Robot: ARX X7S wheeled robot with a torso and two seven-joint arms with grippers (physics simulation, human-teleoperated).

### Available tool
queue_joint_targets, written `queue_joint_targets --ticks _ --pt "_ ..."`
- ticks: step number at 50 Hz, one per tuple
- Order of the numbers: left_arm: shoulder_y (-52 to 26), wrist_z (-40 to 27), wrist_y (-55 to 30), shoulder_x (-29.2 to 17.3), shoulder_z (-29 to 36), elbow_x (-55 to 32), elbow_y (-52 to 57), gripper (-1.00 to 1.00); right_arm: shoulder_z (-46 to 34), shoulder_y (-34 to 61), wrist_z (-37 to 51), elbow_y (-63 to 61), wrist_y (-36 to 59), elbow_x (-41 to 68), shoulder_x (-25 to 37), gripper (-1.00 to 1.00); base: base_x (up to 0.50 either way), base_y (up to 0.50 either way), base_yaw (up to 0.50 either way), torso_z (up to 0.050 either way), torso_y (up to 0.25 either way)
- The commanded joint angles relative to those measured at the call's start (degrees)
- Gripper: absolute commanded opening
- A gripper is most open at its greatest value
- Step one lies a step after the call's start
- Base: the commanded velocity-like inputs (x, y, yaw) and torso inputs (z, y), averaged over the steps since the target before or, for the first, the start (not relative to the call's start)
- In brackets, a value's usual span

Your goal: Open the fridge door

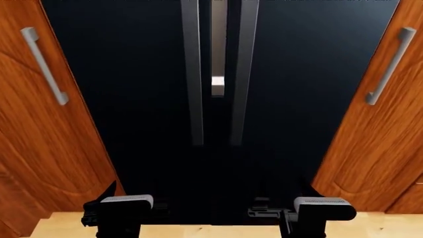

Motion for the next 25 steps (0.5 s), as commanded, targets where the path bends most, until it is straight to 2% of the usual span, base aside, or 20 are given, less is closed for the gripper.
queue_joint_targets --ticks 1,25 --pt "-0.35 -0.49 0.62 -0.02 0.84 0.64 -0.72 1.0 -0.54 0.1 0.42 0.35 -0.19 -0.54 0.33 1.0 0.16 0.0 0.0 0.0 0.0" --pt "-1.02 -2.29 0.21 -1.56 2.52 -0.53 -1.41 1.0 -2.25 0.46 2.11 0.59 -0.15 0.64 1.82 1.0 0.16 0.0 0.0 0.0 0.0"
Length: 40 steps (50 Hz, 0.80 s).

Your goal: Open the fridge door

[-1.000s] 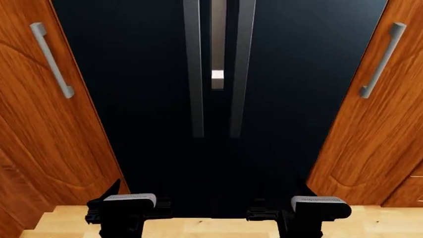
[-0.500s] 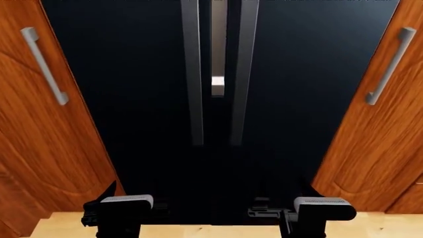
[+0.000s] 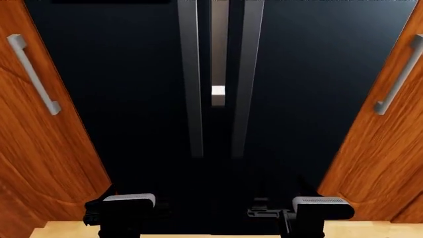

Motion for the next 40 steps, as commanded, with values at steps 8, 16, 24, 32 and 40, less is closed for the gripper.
queue_joint_targets --ticks 8,16,24,32,40 --pt "-0.41 -1.05 0.03 -0.49 0.95 0.37 -0.55 1.0 -0.15 1.93 -0.31 -3.83 3.56 3.24 0.71 1.0 0.02 0.0 0.0 0.0 0.0" --pt "-0.55 -1.21 0.32 -0.68 2.17 0.49 -0.9 1.0 -1.53 13.44 -1.29 -10.11 19.11 8.36 1.76 1.0 0.0 0.0 0.0 0.0 0.0" --pt "-0.56 -1.37 0.53 -1.16 2.38 -0.17 -1.12 1.0 -4.87 27.6 -1.46 -9.68 32.54 8.4 2.91 1.0 0.0 0.0 0.0 0.0 0.0" --pt "-0.08 -0.87 1.13 -2.16 1.81 -1.77 -1.44 1.0 -5.54 36.73 -0.82 -10.51 41.62 11.61 0.13 1.0 0.0 0.0 0.0 0.0 0.0" --pt "0.53 -0.89 1.48 -2.86 1.82 -2.28 -1.11 1.0 -6.96 42.58 0.49 -8.5 42.85 11.01 -0.9 1.0 0.0 0.0 0.0 0.0 0.0"
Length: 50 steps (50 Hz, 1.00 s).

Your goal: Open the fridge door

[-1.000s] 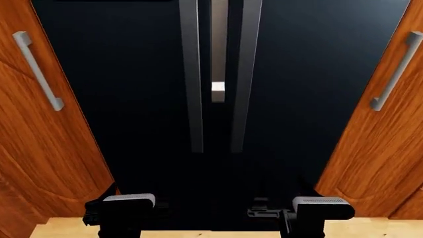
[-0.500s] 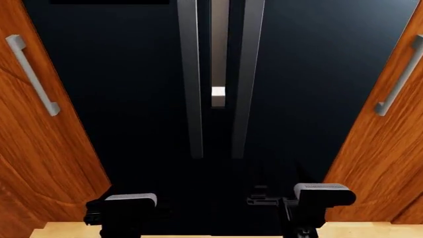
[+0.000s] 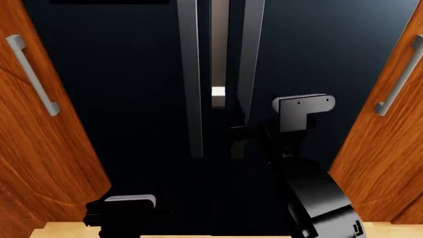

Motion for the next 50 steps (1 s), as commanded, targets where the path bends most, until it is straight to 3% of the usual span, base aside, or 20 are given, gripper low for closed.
queue_joint_targets --ticks 1,50 --pt "0.5 0.67 1.3 -0.54 -0.22 -0.09 -0.46 1.0 -1.49 10.71 0.63 1.5 6.53 -0.02 -1.51 1.0 0.0 0.0 0.0 0.0 0.0" --pt "-0.69 -1.41 1.12 -1.05 2.17 -1.36 -0.53 1.0 -4.61 27.33 -2.49 38.86 -8.17 0.57 -4.37 1.0 0.0 0.0 0.0 0.0 0.0"
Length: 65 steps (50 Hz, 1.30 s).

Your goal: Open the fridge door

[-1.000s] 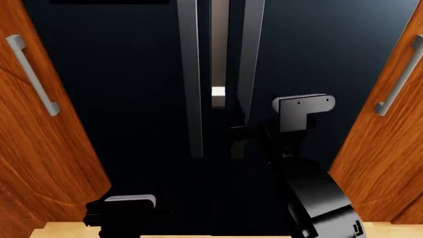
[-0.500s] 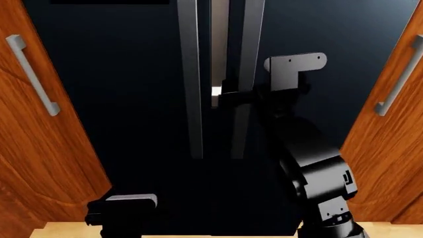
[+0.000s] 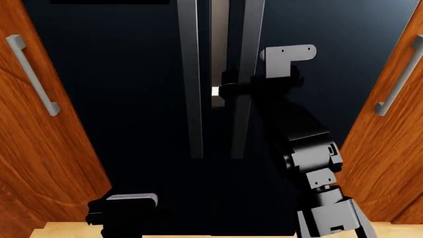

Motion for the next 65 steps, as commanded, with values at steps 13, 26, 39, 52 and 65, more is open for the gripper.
queue_joint_targets --ticks 13,26,39,52,65 --pt "0.01 0.14 1.24 -0.32 0.3 -0.27 -0.6 1.0 -1.66 6.58 -1.89 16.08 -6.21 -0.16 -1.32 1.0 0.0 0.0 0.0 0.0 0.0" --pt "-0.02 -0.23 1.29 -0.66 0.65 -0.7 -0.61 1.0 -3.3 6.09 -0.69 14.23 -6.24 0.35 -0.77 -1.0 0.0 0.0 0.0 0.0 0.0" --pt "0.01 -0.7 1.36 -1.01 0.98 -1.01 -0.49 1.0 -4.01 3.9 1.12 7.52 -4.14 1.74 0.36 -1.0 0.0 0.0 0.0 0.0 0.0" --pt "-0.29 -1.15 1.47 -1.17 1.41 -1.21 -0.86 1.0 -2.65 -3.76 3.85 -7.92 1.85 6.78 2.87 -1.0 0.0 0.0 0.0 0.0 0.001" --pt "-0.43 -1.69 1.41 -1.39 1.78 -1.38 -0.84 1.0 -1.6 -8.23 6.2 -20.79 8.37 10.63 6.47 -1.0 0.0 0.0 0.0 0.0 0.001"
